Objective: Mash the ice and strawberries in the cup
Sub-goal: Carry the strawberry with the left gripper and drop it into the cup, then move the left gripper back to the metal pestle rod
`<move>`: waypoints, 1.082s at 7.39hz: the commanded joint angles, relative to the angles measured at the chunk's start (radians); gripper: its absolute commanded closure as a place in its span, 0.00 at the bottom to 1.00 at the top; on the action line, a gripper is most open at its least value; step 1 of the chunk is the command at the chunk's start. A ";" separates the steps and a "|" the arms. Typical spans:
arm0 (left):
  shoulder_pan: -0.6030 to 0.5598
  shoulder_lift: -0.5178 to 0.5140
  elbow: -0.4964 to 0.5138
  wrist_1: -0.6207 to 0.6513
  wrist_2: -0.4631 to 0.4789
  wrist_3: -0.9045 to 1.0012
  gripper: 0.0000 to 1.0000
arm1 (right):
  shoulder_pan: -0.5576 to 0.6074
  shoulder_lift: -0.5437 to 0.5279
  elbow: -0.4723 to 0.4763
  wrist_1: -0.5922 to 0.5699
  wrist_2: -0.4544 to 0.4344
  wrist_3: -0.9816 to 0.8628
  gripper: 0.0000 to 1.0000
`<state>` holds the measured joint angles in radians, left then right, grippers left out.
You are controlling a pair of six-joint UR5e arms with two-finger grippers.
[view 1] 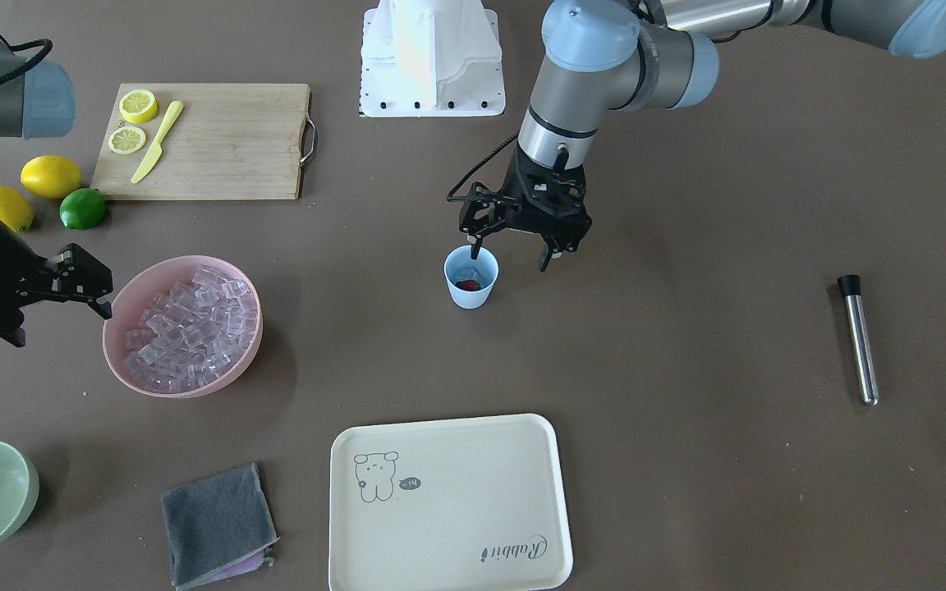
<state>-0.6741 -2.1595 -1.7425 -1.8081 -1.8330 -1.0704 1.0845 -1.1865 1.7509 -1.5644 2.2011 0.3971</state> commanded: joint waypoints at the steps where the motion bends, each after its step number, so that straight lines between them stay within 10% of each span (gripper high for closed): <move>1: -0.283 0.160 0.032 -0.013 -0.200 0.285 0.03 | 0.000 -0.004 0.007 0.000 0.002 0.002 0.02; 4: -0.517 0.248 0.211 -0.036 -0.384 0.561 0.03 | 0.000 -0.005 0.006 0.001 0.012 0.000 0.01; 8: -0.535 0.270 0.470 -0.201 -0.349 0.538 0.02 | 0.082 -0.062 0.007 0.003 0.084 -0.042 0.01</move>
<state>-1.2122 -1.8782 -1.3549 -1.9460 -2.2012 -0.5294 1.1107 -1.2100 1.7578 -1.5625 2.2503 0.3829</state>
